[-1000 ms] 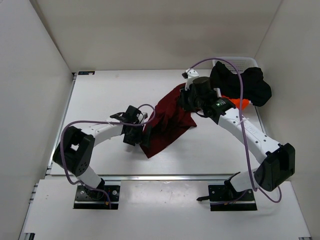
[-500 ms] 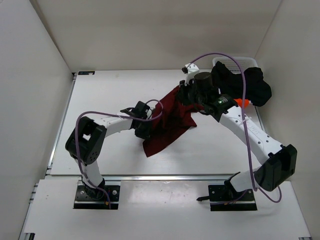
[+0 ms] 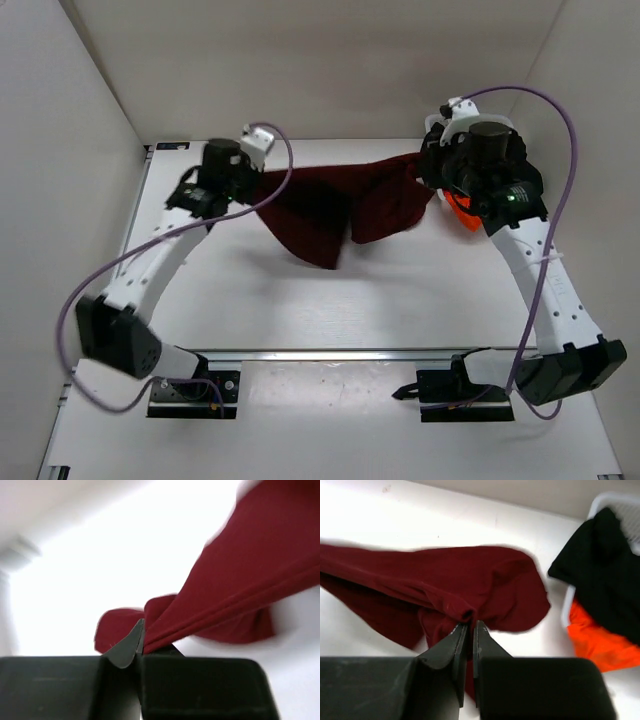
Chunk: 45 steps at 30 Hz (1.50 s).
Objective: Fold and stack the t-shirts
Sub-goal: Flatten out the tshirt
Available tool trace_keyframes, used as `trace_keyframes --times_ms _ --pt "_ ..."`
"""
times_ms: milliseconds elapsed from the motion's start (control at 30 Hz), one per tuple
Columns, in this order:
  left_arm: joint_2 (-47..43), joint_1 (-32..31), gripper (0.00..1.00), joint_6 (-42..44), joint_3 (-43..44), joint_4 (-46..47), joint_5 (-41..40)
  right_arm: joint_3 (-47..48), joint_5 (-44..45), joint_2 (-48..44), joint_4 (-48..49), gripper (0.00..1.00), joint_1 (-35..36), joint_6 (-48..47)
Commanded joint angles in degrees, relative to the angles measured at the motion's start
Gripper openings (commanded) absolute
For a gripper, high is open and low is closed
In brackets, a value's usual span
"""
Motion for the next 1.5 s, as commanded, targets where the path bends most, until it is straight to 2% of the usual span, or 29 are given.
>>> trace_keyframes --times_ms 0,67,200,300,400,467,533,633,767,833,867,900,967,1033,1100,1167,1200,1333,1433,1467 --pt "-11.42 -2.85 0.0 13.06 7.06 -3.69 -16.38 6.58 6.0 -5.25 -1.69 0.0 1.35 -8.68" --pt "-16.34 -7.25 0.0 14.66 9.6 -4.92 -24.38 8.95 9.87 -7.53 -2.92 0.0 3.11 -10.54" --pt "-20.39 -2.08 0.0 12.98 21.46 -15.01 -24.84 13.78 12.88 -12.45 -4.86 0.0 3.04 -12.83" --pt "-24.87 -4.62 0.01 14.22 25.51 -17.75 -29.07 18.79 9.73 -15.18 -8.03 0.0 -0.38 -13.27" --pt "-26.55 1.69 0.0 13.68 28.34 -22.23 -25.65 19.95 2.44 -18.42 -9.09 0.0 -6.27 -12.83" --pt "-27.87 5.55 0.0 13.87 27.12 -23.21 -21.35 19.51 1.01 -19.14 -8.91 0.0 -6.72 -12.21" --pt "-27.96 5.83 0.0 13.08 26.84 -24.6 -20.2 18.98 -0.57 -18.88 -9.44 0.0 -6.46 -12.39" --pt "-26.65 4.08 0.0 13.86 27.11 -26.37 -20.98 17.4 -1.36 -18.44 -9.7 0.0 -6.02 -12.48" --pt "-26.38 -1.36 0.0 17.99 16.93 -22.69 -24.05 7.16 -1.63 -15.63 -7.25 0.0 -4.27 -10.12" --pt "-24.63 -3.83 0.0 19.05 12.63 -19.01 -24.85 0.28 -1.1 -10.47 -3.65 0.0 1.68 -6.18" --pt "-24.1 -4.62 0.0 19.92 12.09 -17.34 -24.24 -3.22 -0.66 -8.52 -0.68 0.14 4.15 -5.46" --pt "-23.22 -4.71 0.0 20.11 10.52 -17.32 -23.71 -5.34 0.21 -3.72 2.05 0.18 9.22 -6.41" --pt "-19.72 -4.89 0.0 19.32 11.89 -16.27 -22.48 -6.16 1.71 3.95 7.07 0.17 16.1 -7.2" --pt "-16.55 -4.19 0.0 17.66 15.22 -16.7 -20.9 -6.51 -1.44 10.02 15.04 0.17 16.13 -4.5" --pt "-13.56 -6.37 0.0 16.42 19.1 -16.1 -20.02 -8.87 -6.17 10.39 21.57 0.32 14.3 2.6" --pt "-9.79 -8.31 0.0 16.33 23.22 -14.17 -20.72 -13.87 -7.86 8.73 27.9 0.38 12.79 4.22" --pt "-8.81 -9.45 0.0 16.41 24.11 -13.2 -20.89 -14.5 -8.04 8.2 28.09 0.43 12.7 2.65" --pt "-2.23 -13.84 0.0 15.62 33.32 -11.17 -21.33 -15.55 -9.44 7.06 23.01 0.45 11.91 0.61" --pt "1.21 -13.95 0.0 14.83 38.0 -11.52 -22.48 -21.34 -8.93 3.82 22.56 0.51 15.23 -0.26" --pt "1.48 -13.86 0.0 14.31 37.66 -11.08 -22.91 -24.15 -8.14 2.49 22.99 0.57 18.03 -0.09"
